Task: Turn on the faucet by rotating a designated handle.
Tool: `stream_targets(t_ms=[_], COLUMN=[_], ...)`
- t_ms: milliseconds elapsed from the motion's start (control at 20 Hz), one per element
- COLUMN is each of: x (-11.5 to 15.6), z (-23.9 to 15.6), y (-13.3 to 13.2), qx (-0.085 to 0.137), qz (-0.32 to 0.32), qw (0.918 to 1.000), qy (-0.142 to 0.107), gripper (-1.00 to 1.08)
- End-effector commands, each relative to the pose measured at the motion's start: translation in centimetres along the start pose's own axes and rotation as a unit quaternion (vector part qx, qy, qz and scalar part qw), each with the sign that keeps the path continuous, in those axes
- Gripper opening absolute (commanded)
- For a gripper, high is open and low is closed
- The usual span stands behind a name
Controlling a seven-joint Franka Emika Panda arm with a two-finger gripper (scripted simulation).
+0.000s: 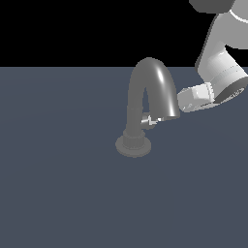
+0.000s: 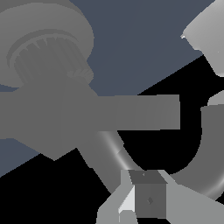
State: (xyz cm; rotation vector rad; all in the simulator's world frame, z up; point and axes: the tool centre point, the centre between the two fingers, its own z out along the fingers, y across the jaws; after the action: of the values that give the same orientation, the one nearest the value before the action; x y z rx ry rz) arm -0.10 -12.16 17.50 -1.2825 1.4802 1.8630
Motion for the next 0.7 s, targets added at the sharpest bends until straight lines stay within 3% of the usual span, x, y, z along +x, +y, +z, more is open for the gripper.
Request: stream_targets(t_ms=[0, 650], x=[0.6, 5.3], z=[0.0, 0.0], y=[0.2, 1.5], qx=[0.0, 0.0], qz=[0.0, 0.0], qw=[1.0, 1.0], qy=[0.0, 0.0], gripper=[-1.0, -1.0])
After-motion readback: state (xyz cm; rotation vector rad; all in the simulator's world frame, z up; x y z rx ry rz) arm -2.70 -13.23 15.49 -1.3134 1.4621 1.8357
